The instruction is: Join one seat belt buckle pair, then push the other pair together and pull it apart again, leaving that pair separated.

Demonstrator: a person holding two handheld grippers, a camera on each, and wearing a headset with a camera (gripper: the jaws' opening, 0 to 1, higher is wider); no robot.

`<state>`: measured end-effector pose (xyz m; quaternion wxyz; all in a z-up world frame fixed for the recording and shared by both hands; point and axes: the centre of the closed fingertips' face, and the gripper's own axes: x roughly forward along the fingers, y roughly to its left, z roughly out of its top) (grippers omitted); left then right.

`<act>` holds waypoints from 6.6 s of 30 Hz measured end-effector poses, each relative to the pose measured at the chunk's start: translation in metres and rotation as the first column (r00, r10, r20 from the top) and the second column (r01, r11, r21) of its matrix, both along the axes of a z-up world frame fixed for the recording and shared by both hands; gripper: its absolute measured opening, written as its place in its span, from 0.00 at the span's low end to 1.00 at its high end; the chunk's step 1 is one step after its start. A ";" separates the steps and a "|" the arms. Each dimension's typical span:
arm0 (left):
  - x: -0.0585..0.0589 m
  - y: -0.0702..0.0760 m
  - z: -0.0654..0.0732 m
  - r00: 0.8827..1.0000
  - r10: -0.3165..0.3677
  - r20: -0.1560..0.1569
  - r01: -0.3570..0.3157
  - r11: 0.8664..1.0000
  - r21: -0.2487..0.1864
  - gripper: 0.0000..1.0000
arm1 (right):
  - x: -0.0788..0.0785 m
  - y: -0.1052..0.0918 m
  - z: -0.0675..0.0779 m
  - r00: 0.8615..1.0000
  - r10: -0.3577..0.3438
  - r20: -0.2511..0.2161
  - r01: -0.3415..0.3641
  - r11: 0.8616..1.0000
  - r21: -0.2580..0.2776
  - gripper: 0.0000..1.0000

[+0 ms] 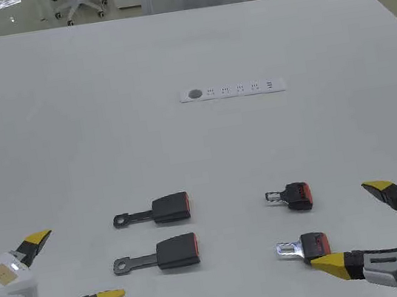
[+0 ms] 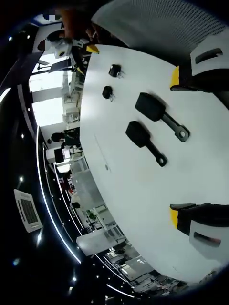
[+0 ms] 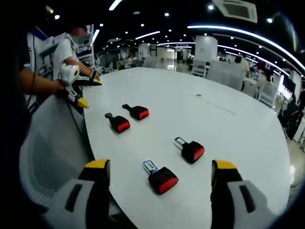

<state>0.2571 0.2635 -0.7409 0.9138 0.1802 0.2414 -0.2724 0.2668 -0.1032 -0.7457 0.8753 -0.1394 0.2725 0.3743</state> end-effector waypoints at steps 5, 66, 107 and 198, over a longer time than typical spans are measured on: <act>-0.001 -0.002 -0.002 1.000 -0.013 -0.010 0.013 1.000 0.001 1.00 | 0.003 -0.004 0.007 1.000 -0.007 0.005 0.007 0.999 0.043 1.00; -0.001 0.000 -0.003 1.000 0.003 -0.018 -0.003 1.000 -0.010 1.00 | -0.005 -0.003 0.004 1.000 -0.013 -0.027 0.014 1.000 0.020 1.00; -0.011 -0.014 -0.011 0.994 -0.089 -0.068 0.092 0.995 0.038 0.97 | -0.011 -0.001 -0.003 0.997 0.053 -0.059 -0.057 0.995 -0.077 0.94; 0.026 -0.111 -0.100 0.671 -0.570 -0.474 0.726 0.634 0.266 0.33 | 0.000 0.018 -0.101 0.783 0.532 -0.323 -0.618 0.723 -0.309 0.34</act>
